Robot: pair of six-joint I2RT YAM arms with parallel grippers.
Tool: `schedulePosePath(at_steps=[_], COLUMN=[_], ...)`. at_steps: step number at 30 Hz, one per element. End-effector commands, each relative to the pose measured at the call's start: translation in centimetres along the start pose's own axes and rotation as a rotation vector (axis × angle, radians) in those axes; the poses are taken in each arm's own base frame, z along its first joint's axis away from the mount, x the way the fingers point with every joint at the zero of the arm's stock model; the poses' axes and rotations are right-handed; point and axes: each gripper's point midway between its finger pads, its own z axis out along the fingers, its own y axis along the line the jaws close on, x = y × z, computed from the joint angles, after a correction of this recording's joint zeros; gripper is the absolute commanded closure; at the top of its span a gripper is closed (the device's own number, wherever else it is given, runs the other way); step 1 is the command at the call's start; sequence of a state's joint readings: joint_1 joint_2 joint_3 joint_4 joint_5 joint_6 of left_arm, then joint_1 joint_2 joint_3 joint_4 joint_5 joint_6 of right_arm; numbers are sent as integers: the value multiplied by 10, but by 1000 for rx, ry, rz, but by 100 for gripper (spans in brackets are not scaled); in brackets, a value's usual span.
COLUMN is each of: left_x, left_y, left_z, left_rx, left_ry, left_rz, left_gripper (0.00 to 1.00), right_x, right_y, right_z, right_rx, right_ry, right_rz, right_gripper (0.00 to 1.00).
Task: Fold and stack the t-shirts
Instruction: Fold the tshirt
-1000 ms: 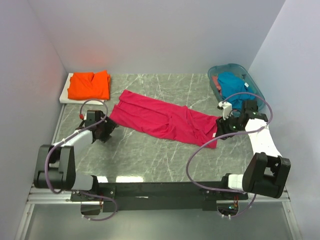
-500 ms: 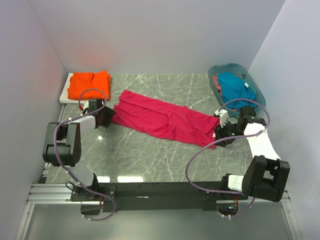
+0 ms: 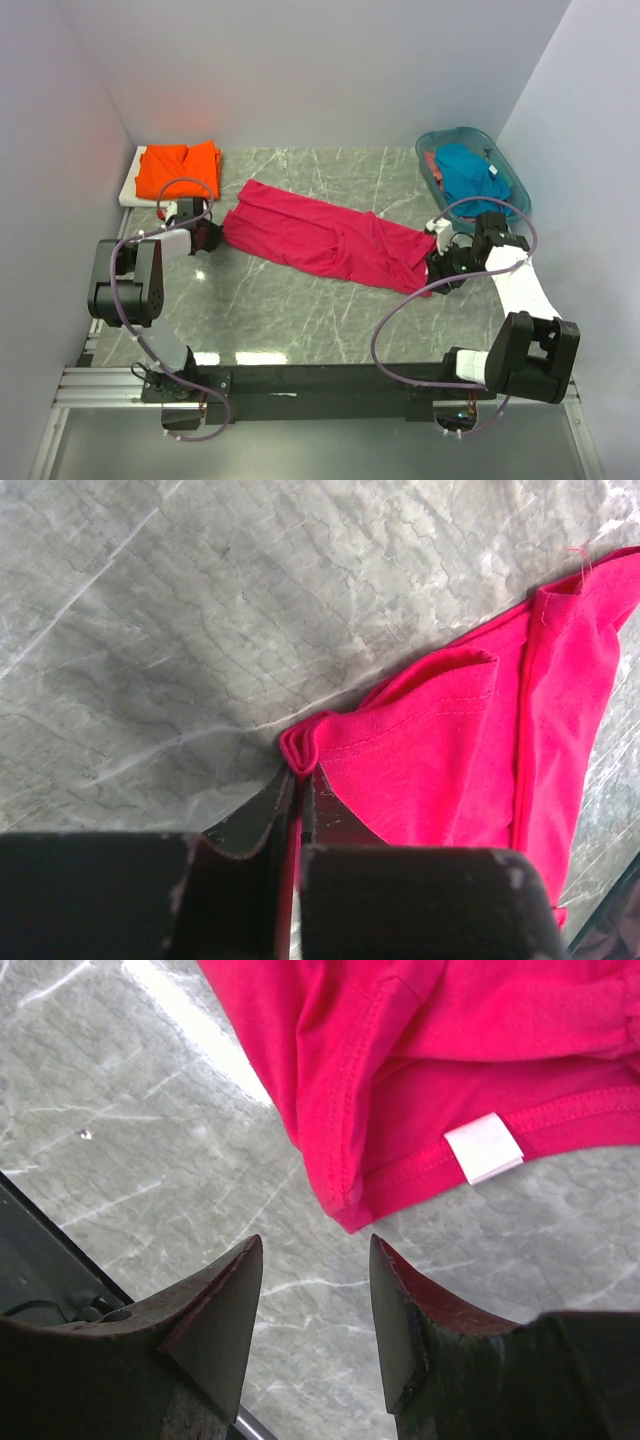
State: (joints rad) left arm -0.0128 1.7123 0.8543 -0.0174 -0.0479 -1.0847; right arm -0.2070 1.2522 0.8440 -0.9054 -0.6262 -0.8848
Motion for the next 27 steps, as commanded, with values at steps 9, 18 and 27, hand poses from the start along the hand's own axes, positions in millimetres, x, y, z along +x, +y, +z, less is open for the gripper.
schedulePosePath(at_steps=[9, 18, 27], left_x=[-2, 2, 1], left_y=[12, 11, 12], left_z=[-7, -4, -4], left_rx=[-24, -17, -19], left_ry=[-9, 8, 8], left_rz=[53, 59, 60], left_gripper=[98, 99, 99], right_x=[-5, -9, 9], right_y=[-5, -16, -15], right_z=[21, 40, 48], right_rx=[60, 115, 97], right_ry=[42, 77, 137], right_rz=[-1, 16, 20], right_gripper=[46, 46, 55])
